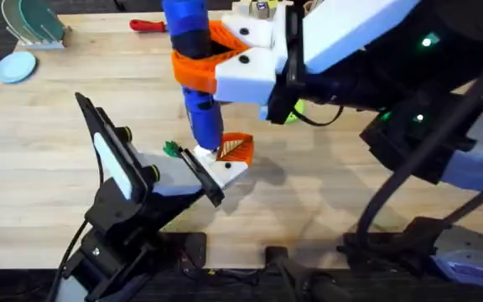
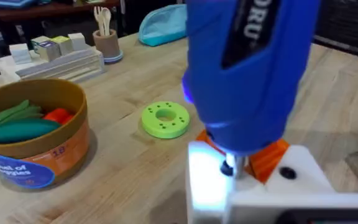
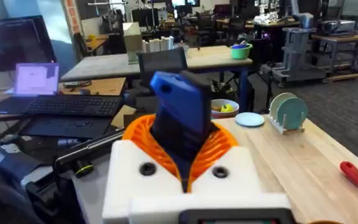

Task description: Pick up the gripper from the table and insert it into the empty holder that is missing its gripper. Then pick up a screw, insert it into the mounting hole, and use the screwdriver to tighten it. Finally, clean up the table by picking up the vegetable and placing it into the bucket.

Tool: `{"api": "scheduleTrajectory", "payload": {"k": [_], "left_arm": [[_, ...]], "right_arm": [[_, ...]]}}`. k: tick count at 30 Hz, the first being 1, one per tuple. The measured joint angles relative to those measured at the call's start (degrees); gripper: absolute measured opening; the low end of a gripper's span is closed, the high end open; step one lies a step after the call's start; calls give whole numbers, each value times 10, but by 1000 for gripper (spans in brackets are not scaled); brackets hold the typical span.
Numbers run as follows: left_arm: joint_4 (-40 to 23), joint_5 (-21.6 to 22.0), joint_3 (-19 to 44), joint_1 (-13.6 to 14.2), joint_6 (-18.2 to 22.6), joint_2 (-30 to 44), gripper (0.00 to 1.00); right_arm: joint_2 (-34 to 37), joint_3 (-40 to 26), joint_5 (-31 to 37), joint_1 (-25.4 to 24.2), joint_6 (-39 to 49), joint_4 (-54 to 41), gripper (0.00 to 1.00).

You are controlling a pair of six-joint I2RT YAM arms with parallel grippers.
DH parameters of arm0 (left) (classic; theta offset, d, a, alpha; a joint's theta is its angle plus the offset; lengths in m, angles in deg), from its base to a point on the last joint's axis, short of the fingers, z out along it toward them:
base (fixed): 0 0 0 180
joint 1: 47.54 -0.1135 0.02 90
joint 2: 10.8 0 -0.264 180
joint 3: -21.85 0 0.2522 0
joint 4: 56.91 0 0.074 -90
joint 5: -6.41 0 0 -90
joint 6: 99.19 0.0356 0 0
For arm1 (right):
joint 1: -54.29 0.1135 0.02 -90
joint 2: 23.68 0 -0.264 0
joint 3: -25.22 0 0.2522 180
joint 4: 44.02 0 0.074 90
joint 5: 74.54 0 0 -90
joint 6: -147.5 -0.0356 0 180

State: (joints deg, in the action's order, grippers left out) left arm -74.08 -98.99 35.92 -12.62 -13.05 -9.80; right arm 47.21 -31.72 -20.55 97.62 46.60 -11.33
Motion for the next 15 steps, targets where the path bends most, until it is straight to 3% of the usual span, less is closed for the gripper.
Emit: {"api": "scheduleTrajectory", "payload": {"k": [15], "left_arm": [[0, 0, 0, 0, 0, 0, 13]], "right_arm": [[0, 0, 0, 0, 2, 27, 20]]}}
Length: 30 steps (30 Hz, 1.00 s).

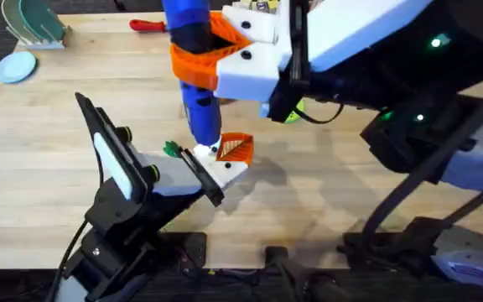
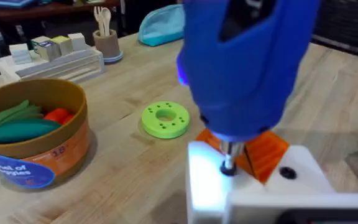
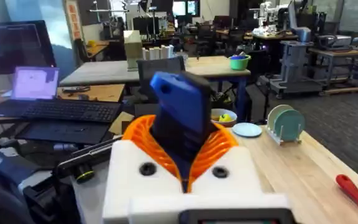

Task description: Pick up the gripper from the table and insert it into the empty holder that is missing its gripper. Then pick up a screw, insert it into the mounting hole, and use the screwdriver to tighten it. Finally, clean up the table by picking up the vegetable and placing it into the bucket.

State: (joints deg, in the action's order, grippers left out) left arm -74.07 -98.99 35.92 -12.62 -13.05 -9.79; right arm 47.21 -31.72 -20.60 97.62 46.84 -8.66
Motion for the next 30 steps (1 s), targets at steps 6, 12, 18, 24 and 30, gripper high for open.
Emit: {"api": "scheduleTrajectory", "payload": {"k": [6, 12, 18, 24, 30], "left_arm": [[0, 0, 0, 0, 0, 0, 13], [0, 0, 0, 0, 0, 0, 13], [0, 0, 0, 0, 0, 0, 13], [0, 0, 0, 0, 0, 0, 13], [0, 0, 0, 0, 0, 0, 13]], "right_arm": [[0, 0, 0, 0, 0, 0, 20], [0, 0, 0, 0, 0, -5, 20], [0, 0, 0, -4, 0, -12, 20], [0, 0, 0, -8, 0, -12, 20], [0, 0, 0, -8, 0, -12, 20]]}}
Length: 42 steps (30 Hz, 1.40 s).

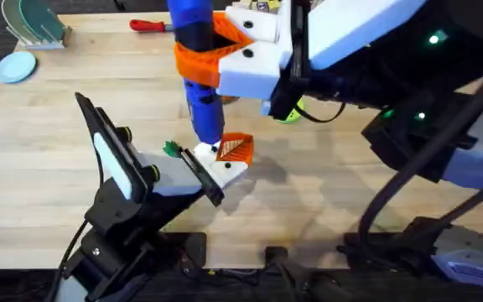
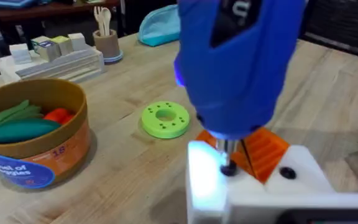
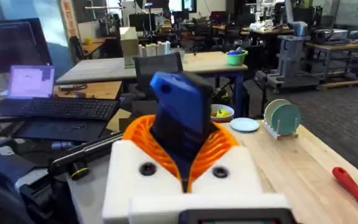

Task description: Pick up the gripper from the table and insert it into the empty holder that is missing its gripper. Then pick up a screw, insert it into the mounting hole, and use the screwdriver to tighten it. Finally, clean up the table by picking up the vegetable and placing it into the bucket.

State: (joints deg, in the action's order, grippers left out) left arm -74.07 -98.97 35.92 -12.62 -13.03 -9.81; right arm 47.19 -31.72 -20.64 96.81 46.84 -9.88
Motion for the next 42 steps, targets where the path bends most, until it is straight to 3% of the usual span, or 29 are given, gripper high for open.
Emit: {"api": "scheduleTrajectory", "payload": {"k": [21, 42], "left_arm": [[-1, 0, 0, 0, 0, 0, 13], [0, 0, 0, 0, 0, 0, 13]], "right_arm": [[-17, -1, -6, -10, 4, -55, 20], [-18, -1, -2, -10, 4, -51, 20]]}}
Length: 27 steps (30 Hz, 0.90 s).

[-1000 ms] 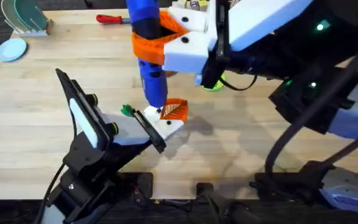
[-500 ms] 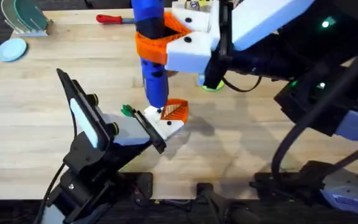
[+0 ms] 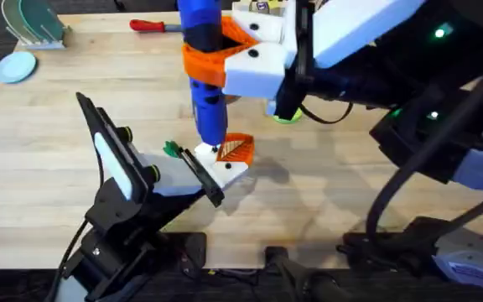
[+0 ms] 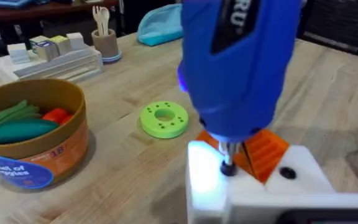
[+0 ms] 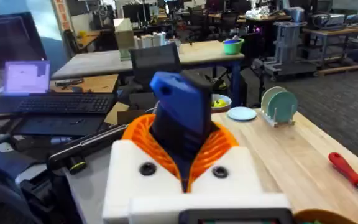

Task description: Pick up the gripper from the table and insert it into the empty holder that is missing its gripper. Then pick up a screw, insert it into the mounting hole, and use the screwdriver to tighten it. Finally, clean up the table by picking up the vegetable and placing it into the bucket.

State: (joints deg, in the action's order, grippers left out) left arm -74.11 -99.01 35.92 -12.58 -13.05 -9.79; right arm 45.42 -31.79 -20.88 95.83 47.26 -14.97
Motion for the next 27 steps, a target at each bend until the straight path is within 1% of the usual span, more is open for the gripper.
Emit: {"api": "scheduleTrajectory", "payload": {"k": [7, 13, 17, 20, 22, 25, 27], "left_arm": [[0, 0, 0, 0, 0, 0, 13], [0, 1, 0, 0, 0, 0, 13], [0, 1, 0, 0, 0, 0, 13], [0, 1, 0, 0, 0, 0, 13], [0, 2, 0, 0, 0, 0, 13], [0, 2, 0, 0, 0, 0, 13], [0, 2, 0, 0, 0, 0, 13]], "right_arm": [[0, 0, -7, 0, -2, 16, 20], [0, 0, -11, -2, -11, 94, 20], [0, 0, -14, -18, -27, 107, 20], [0, 0, -17, -52, -28, 104, 20], [0, 0, -20, -90, -14, 82, 20], [0, 0, -11, -164, 35, -10, 20], [0, 0, 18, -216, 89, -103, 20]]}}
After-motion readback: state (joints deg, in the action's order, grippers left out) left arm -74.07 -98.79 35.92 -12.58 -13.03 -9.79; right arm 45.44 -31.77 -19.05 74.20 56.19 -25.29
